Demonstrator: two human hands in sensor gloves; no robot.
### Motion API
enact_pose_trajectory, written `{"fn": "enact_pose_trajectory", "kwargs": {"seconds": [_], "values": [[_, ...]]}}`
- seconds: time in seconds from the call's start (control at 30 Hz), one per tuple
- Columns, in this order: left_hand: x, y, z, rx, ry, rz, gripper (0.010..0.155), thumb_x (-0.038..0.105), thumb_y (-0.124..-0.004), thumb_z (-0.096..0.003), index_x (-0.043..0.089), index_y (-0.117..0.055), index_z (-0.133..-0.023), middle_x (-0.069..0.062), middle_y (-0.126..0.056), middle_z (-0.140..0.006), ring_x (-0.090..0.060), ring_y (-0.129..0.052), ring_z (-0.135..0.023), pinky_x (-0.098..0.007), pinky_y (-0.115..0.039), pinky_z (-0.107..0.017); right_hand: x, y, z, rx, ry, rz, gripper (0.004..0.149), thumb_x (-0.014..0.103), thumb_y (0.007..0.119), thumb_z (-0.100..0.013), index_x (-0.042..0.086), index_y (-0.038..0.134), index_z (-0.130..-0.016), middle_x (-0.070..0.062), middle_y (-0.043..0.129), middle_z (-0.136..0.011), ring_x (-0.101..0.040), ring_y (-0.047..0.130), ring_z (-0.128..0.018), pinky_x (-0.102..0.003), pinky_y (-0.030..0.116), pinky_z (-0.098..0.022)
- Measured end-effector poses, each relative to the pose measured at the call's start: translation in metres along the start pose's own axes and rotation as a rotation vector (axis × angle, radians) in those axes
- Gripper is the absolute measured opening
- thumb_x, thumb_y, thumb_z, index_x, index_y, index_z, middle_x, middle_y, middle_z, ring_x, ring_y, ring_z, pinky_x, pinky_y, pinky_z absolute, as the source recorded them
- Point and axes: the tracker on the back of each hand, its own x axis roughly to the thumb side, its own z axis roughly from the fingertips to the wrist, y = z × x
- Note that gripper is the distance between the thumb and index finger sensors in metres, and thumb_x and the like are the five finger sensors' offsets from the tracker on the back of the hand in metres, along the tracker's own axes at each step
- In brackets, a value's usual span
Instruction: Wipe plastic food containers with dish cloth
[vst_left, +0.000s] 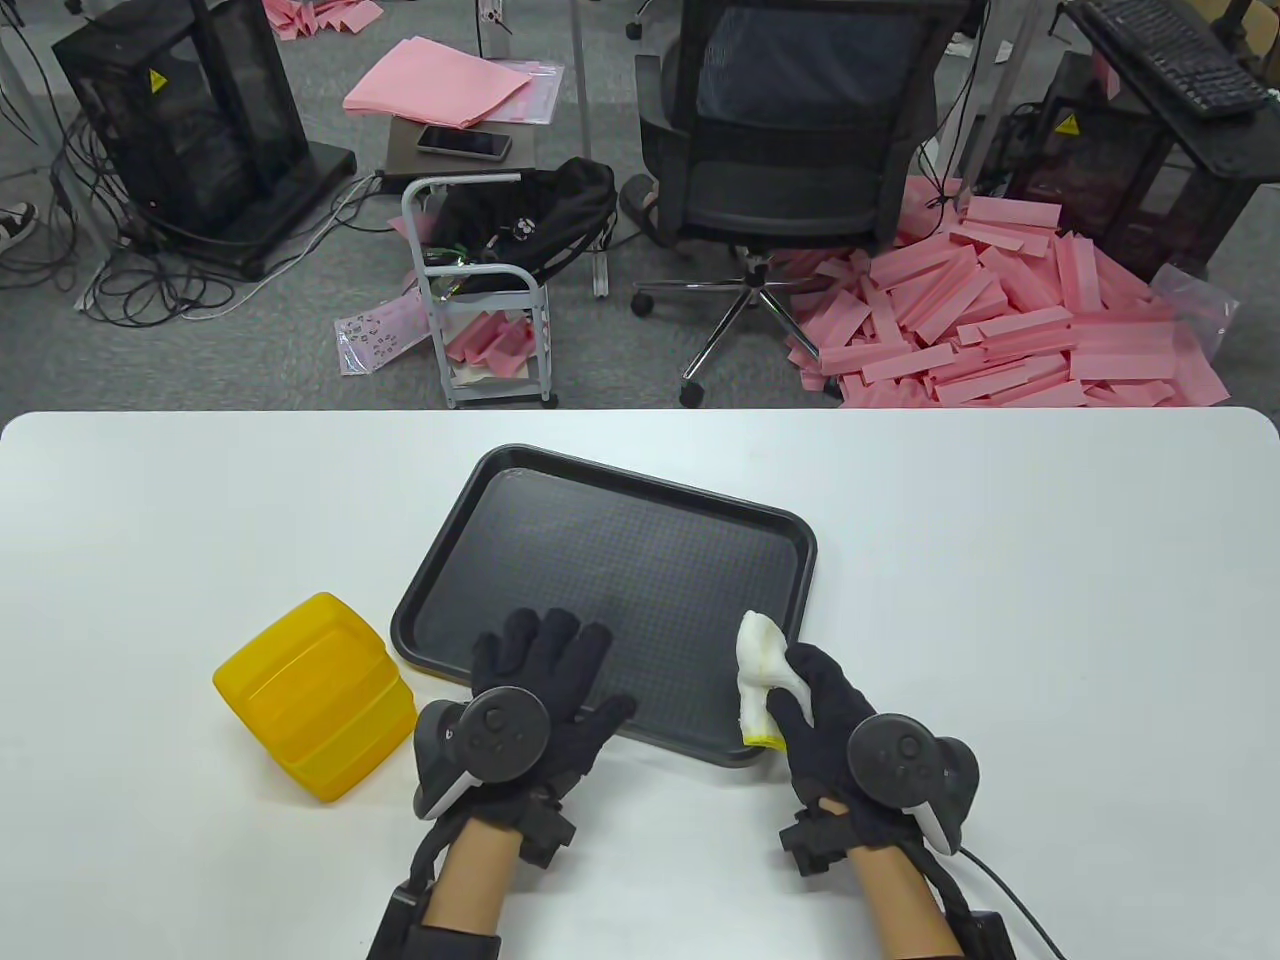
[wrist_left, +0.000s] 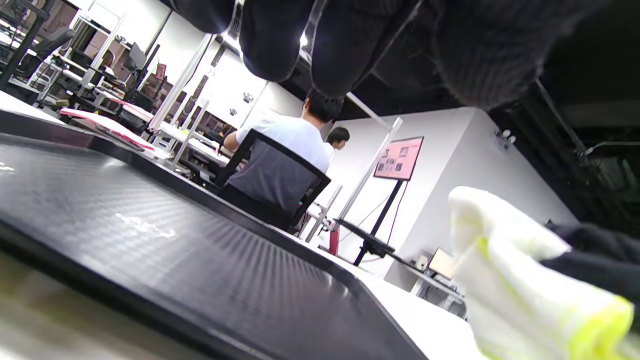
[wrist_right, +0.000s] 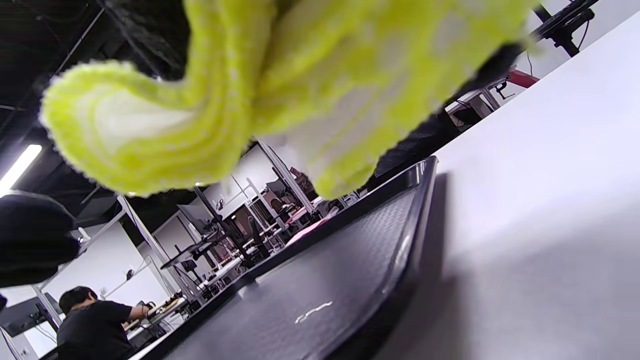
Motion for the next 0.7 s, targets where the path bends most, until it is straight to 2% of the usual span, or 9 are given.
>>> {"fn": "enact_pose_trajectory", "kwargs": {"seconds": [0.13,0.27,0.57,0.7], "values": [[0.0,0.005,0.002,0.018,-0.004,0.008,0.075,0.071,-0.068,-0.0468,0.035,-0.064,-0.112,-0.012,-0.062,-0.118,-0.046,-0.046,-0.111,-0.07,-0.032,-0.076,0.002,-0.001,-0.002,0.019,-0.014,0.094,0.057,0.044,0.074,-0.056,0.017,0.055,-0.103,-0.005,0.081,-0.087,-0.034,0.091,-0.062,-0.04,0.087,-0.038],[-0.002,0.007,0.005,0.025,-0.004,0.019,0.074,0.07,-0.068,-0.047,0.034,-0.067,-0.111,-0.012,-0.065,-0.116,-0.046,-0.05,-0.11,-0.07,-0.033,-0.076,-0.005,-0.012,-0.007,0.039,-0.001,0.195,0.057,0.044,0.073,-0.056,0.017,0.055,-0.103,-0.004,0.082,-0.087,-0.034,0.091,-0.061,-0.04,0.087,-0.038],[-0.006,0.01,0.006,0.027,0.003,0.043,0.072,0.069,-0.069,-0.0471,0.032,-0.07,-0.109,-0.012,-0.067,-0.115,-0.047,-0.051,-0.109,-0.071,-0.034,-0.076,-0.071,-0.065,-0.022,0.07,0.182,0.471,0.056,0.044,0.073,-0.056,0.017,0.056,-0.103,-0.005,0.082,-0.087,-0.035,0.091,-0.061,-0.04,0.087,-0.038],[-0.006,0.01,0.006,0.03,0.006,0.051,0.072,0.069,-0.069,-0.0473,0.031,-0.072,-0.109,-0.013,-0.067,-0.115,-0.047,-0.051,-0.109,-0.071,-0.033,-0.076,-0.093,-0.065,-0.028,0.155,0.291,0.558,0.056,0.044,0.073,-0.056,0.017,0.057,-0.103,-0.007,0.081,-0.089,-0.036,0.09,-0.063,-0.042,0.086,-0.039]]}}
